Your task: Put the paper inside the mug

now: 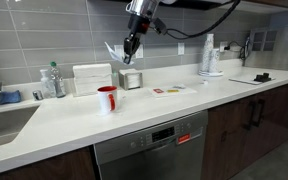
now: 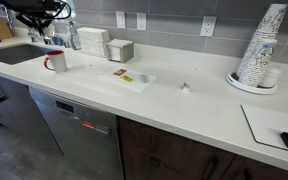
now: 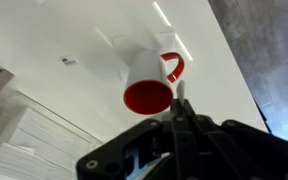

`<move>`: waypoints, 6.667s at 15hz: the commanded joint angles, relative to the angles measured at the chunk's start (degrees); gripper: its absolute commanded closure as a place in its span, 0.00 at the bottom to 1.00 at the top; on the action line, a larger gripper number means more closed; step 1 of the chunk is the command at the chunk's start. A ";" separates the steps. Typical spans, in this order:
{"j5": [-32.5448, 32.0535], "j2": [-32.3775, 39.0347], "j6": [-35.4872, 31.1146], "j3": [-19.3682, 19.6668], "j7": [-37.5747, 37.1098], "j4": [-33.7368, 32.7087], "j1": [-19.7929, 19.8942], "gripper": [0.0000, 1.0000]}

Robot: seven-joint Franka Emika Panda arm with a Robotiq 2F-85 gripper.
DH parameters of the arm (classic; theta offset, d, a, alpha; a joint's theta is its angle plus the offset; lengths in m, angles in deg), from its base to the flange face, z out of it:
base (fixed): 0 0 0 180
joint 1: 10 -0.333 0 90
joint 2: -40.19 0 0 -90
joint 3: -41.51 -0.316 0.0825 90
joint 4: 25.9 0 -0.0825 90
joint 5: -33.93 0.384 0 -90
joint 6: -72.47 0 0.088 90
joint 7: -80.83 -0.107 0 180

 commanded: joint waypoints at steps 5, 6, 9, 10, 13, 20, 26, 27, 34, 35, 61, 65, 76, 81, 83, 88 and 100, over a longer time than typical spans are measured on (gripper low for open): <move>-7.06 13.46 8.02 -4.72 1.48 -13.89 0.04 1.00; -9.21 14.76 8.32 -5.01 0.72 -15.10 -0.04 1.00; -16.70 17.88 10.60 -5.27 -2.66 -18.20 -0.43 1.00; -18.10 18.75 11.27 -5.42 -3.14 -19.10 -0.42 1.00; -23.59 20.81 11.98 -5.57 -5.31 -20.79 -0.99 1.00; -35.14 24.28 12.54 -5.96 -8.56 -23.73 -3.42 1.00; -41.20 27.25 13.11 -5.89 -9.06 -26.70 -5.15 1.00; -42.16 27.78 12.94 -5.81 -9.25 -27.07 -5.47 1.00; -47.39 30.90 14.58 -5.39 -9.32 -30.04 -7.54 1.00; -47.96 31.26 14.88 -5.38 -9.26 -30.40 -7.75 1.00; -47.02 31.06 18.87 -6.28 -6.95 -34.69 -7.42 0.37; -44.91 30.12 19.31 -6.74 -6.33 -35.09 -6.70 0.73; -38.89 32.08 13.48 -7.30 -10.14 -35.62 -6.59 1.00; -39.06 33.50 7.36 -7.17 -12.32 -34.59 -6.82 1.00; -38.72 33.69 8.55 -7.27 -12.29 -34.30 -6.85 1.00; -38.82 33.50 12.13 -7.01 -12.70 -33.79 -6.75 1.00; -39.23 33.93 16.32 -7.01 -12.66 -32.42 -6.51 1.00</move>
